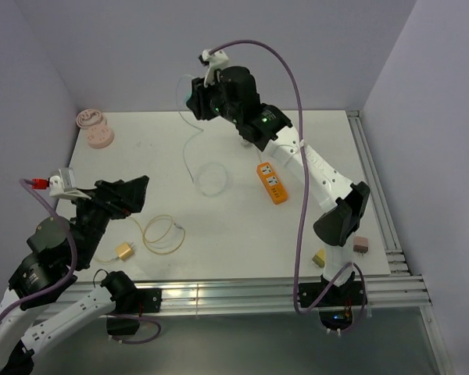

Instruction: Insert the plug

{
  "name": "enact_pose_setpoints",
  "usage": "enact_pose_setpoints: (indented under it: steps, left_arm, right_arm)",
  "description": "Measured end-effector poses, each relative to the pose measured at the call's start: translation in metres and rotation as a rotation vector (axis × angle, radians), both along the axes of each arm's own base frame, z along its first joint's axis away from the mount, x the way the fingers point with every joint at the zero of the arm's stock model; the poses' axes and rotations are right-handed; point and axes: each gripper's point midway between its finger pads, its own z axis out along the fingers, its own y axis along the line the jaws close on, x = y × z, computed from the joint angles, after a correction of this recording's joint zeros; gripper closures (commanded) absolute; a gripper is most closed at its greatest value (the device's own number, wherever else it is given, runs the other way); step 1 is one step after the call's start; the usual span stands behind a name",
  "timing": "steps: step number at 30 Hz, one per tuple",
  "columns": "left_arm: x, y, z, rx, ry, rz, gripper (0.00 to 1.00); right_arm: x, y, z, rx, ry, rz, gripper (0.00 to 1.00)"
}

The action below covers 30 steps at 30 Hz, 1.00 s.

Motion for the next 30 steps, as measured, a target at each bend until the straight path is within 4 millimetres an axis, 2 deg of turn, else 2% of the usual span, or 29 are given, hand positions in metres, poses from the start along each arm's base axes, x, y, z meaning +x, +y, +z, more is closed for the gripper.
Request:
enact_pose_setpoints:
  steps: [2, 4, 6, 7, 9, 12, 16, 18, 20, 23, 30]
  left_arm:
    - [0.0, -0.002, -0.002, 0.004, 0.004, -0.008, 0.01]
    - [0.001, -0.005, -0.005, 0.008, 0.006, -0.016, 0.0]
    - [0.001, -0.007, -0.009, 0.014, 0.012, -0.024, 0.0]
    - [0.001, -0.008, -0.011, 0.018, 0.015, -0.029, 0.0]
    - [0.001, -0.01, -0.013, 0.021, 0.018, -0.036, 0.0]
    - [0.001, -0.011, -0.013, 0.022, 0.018, -0.04, 0.0]
    - [0.002, -0.014, -0.021, 0.033, 0.03, -0.049, 0.01]
    - [0.003, -0.016, -0.027, 0.039, 0.039, -0.056, 0.01]
    - [0.003, -0.019, -0.031, 0.042, 0.046, -0.065, 0.0]
    - [0.003, -0.022, -0.034, 0.041, 0.049, -0.076, 0.01]
    - [0.005, -0.032, -0.033, 0.031, 0.049, -0.109, 0.0]
  right_arm:
    - [0.005, -0.003, 0.022, 0.033, -0.035, -0.014, 1.0]
    - [0.01, -0.01, 0.027, 0.041, -0.045, -0.033, 1.0]
    - [0.014, -0.019, 0.016, 0.027, -0.027, -0.055, 1.0]
    - [0.018, -0.024, 0.004, 0.017, -0.012, -0.069, 1.0]
    - [0.022, -0.037, -0.031, -0.026, 0.044, -0.092, 1.0]
    - [0.025, -0.059, -0.105, -0.126, 0.168, -0.131, 1.0]
    - [0.014, -0.093, -0.193, -0.26, 0.322, -0.183, 1.0]
    - [0.007, -0.11, -0.224, -0.319, 0.376, -0.214, 1.0]
    - [0.001, -0.123, -0.242, -0.362, 0.406, -0.242, 1.0]
    - [-0.006, -0.138, -0.255, -0.392, 0.427, -0.27, 1.0]
    - [-0.008, -0.168, -0.259, -0.421, 0.425, -0.315, 1.0]
